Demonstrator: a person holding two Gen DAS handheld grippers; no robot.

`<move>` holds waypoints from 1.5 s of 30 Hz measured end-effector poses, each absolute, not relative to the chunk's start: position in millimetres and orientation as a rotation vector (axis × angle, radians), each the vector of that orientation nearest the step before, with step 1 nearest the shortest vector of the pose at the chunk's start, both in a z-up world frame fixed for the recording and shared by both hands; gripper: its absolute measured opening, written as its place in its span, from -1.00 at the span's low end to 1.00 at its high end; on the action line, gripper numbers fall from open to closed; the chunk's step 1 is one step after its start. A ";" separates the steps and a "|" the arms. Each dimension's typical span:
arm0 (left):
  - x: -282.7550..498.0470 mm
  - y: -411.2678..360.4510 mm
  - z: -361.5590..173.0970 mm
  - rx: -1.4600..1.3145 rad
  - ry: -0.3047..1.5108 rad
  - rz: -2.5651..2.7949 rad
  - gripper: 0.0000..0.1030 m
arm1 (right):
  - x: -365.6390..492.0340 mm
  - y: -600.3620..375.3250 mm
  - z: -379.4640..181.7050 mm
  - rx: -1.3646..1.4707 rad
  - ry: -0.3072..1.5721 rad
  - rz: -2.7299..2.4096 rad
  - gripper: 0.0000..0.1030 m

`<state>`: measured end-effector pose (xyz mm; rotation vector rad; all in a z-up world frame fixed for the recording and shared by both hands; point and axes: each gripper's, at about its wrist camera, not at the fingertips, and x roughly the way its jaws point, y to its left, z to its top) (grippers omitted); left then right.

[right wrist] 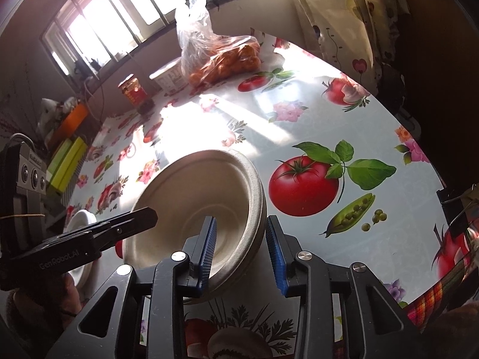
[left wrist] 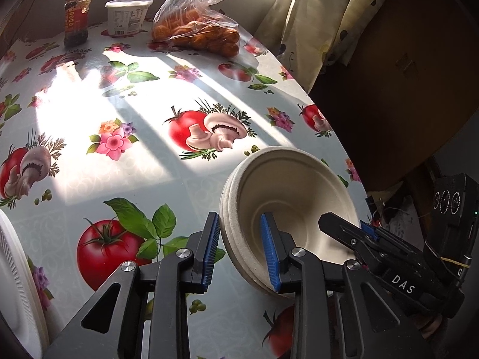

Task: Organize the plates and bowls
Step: 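Grasp the rim of a nested bowl stack with each gripper, then carry the bowl stacks with both grippers and lower them onto the white plate stack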

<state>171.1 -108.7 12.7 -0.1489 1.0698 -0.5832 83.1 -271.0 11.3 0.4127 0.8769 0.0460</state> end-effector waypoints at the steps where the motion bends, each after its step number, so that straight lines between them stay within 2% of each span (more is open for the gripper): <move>1: 171.5 -108.5 12.1 -0.150 1.071 -0.579 -0.49 | 83.1 -270.8 10.9 0.414 0.878 0.047 -0.36; 6: 172.6 -106.9 11.1 -0.157 1.071 -0.569 -0.59 | 83.0 -271.3 10.9 0.410 0.878 0.040 -0.41; 13: 172.3 -106.9 11.1 -0.157 1.070 -0.566 -0.60 | 83.3 -272.4 11.1 0.409 0.878 0.024 -0.55; 45: 166.4 -81.4 29.7 -0.190 1.041 -0.502 -0.60 | 91.6 -253.5 28.2 0.381 0.874 0.077 -0.59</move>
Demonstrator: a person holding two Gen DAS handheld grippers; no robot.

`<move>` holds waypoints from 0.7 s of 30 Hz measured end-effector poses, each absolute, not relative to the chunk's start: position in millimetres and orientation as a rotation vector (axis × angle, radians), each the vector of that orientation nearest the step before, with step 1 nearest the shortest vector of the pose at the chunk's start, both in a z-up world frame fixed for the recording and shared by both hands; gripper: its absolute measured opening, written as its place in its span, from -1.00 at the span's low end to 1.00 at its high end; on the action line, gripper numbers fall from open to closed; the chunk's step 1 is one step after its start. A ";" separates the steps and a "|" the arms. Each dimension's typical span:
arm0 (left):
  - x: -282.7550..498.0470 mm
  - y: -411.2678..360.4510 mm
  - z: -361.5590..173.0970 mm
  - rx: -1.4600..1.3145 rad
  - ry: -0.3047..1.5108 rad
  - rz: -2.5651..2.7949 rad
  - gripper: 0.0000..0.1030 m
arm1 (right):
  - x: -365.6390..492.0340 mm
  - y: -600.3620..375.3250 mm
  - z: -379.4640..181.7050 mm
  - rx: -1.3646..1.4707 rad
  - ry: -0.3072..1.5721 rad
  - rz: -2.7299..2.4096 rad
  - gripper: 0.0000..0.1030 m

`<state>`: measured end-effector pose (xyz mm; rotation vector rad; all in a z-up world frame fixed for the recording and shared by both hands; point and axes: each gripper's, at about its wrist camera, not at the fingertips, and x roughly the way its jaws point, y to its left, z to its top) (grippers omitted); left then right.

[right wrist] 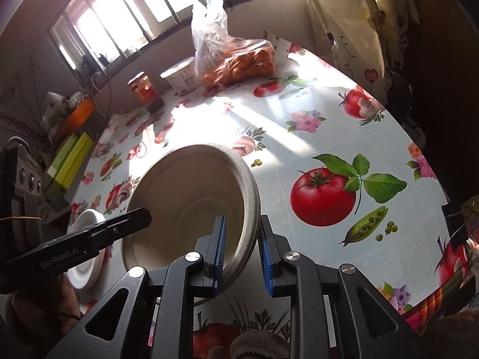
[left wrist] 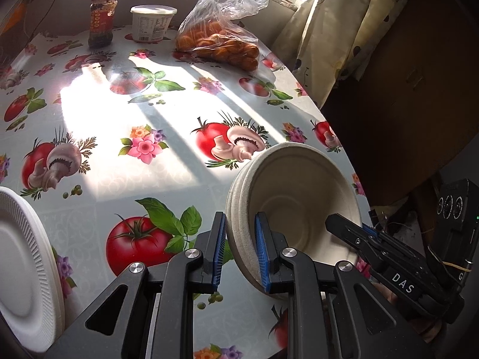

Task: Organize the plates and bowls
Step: 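Carry the bowl stacks with both grippers and lower them onto the white plate stack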

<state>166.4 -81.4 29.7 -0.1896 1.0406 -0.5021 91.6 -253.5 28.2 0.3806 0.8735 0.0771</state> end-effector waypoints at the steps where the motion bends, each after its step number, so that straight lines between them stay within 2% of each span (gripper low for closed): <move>1: 166.1 -79.1 30.7 -0.191 1.039 -0.496 -0.60 | 92.8 -251.3 29.0 0.379 0.874 0.084 -0.59; 21: 159.5 -19.6 40.9 -0.256 0.997 -0.378 -0.60 | 117.4 -198.2 38.3 0.315 0.888 0.212 -0.59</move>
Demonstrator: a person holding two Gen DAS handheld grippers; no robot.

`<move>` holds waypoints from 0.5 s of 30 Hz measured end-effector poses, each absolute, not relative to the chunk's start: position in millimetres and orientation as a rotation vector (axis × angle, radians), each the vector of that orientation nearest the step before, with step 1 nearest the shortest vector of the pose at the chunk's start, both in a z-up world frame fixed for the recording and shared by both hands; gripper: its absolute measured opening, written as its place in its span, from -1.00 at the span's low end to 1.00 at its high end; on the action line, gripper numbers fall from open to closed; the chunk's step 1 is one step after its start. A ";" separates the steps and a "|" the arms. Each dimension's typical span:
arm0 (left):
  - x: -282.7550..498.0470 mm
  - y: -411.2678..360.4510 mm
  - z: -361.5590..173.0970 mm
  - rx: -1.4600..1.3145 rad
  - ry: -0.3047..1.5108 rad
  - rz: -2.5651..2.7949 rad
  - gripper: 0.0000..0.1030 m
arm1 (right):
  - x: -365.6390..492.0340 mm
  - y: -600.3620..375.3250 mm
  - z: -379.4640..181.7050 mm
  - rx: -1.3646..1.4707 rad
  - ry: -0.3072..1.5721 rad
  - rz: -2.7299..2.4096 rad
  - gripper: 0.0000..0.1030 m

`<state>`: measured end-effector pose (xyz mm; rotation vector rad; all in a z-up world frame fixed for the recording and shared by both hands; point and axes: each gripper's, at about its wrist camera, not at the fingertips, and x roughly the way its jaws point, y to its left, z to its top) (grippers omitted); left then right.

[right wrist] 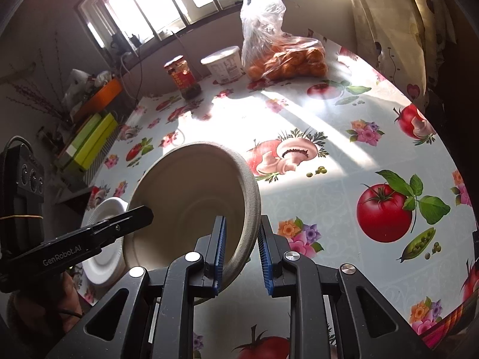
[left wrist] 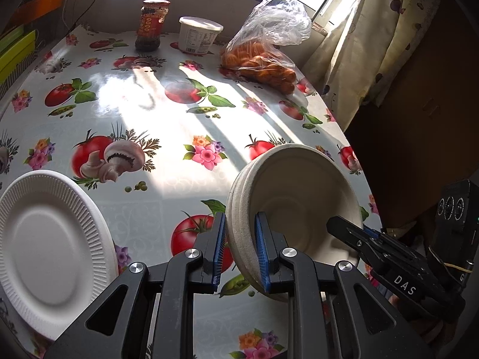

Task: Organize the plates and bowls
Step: 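Carry the bowl stacks with both grippers and lower them onto the white plate stack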

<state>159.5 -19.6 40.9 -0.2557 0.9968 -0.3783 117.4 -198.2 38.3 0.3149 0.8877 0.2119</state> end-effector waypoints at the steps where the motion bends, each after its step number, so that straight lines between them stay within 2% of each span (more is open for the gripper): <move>1: 159.3 -16.0 41.6 -0.260 0.994 -0.373 -0.60 | 118.5 -194.6 38.5 0.311 0.889 0.220 -0.59; 15: 150.1 40.4 46.5 -0.313 0.958 -0.259 -0.60 | 137.8 -138.7 43.2 0.247 0.906 0.334 -0.59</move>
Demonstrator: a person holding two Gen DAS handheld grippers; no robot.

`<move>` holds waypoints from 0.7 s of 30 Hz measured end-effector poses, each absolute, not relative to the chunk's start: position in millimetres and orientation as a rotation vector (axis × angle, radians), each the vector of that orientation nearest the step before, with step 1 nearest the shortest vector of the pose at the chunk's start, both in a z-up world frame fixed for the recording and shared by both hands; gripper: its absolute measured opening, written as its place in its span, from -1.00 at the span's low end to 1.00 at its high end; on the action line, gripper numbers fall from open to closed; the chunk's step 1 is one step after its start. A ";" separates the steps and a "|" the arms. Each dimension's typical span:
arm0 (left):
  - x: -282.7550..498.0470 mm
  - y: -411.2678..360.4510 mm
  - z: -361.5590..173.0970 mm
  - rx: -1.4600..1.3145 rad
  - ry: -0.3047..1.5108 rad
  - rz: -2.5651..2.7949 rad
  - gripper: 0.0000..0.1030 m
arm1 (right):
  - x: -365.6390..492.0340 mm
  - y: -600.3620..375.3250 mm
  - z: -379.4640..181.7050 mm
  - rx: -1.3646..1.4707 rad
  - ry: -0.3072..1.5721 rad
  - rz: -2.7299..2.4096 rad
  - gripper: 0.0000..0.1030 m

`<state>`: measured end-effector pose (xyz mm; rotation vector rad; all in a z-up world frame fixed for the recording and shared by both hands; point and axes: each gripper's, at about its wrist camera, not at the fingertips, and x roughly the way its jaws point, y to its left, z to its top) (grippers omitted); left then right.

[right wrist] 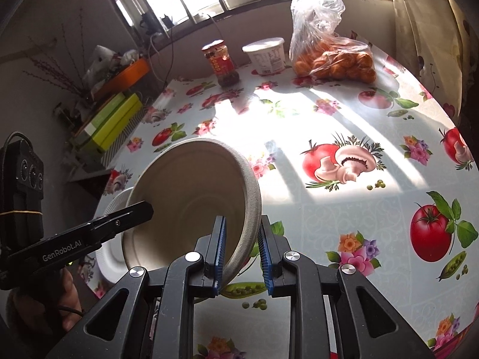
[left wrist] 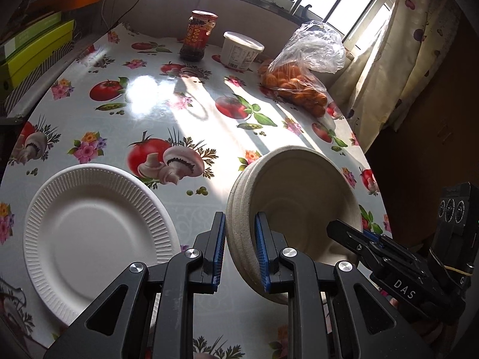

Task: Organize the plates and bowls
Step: 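Carry the bowl stacks with both grippers and lower them onto the white plate stack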

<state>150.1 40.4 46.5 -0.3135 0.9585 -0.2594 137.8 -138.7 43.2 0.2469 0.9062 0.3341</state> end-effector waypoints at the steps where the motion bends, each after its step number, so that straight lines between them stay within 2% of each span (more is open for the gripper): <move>1: 149.2 44.4 46.6 -0.318 0.956 -0.252 -0.60 | 139.3 -134.9 43.4 0.245 0.908 0.342 -0.59; 21: 120.2 131.5 43.4 -0.399 0.923 -0.047 -0.60 | 163.4 -41.9 38.8 0.177 0.954 0.538 -0.59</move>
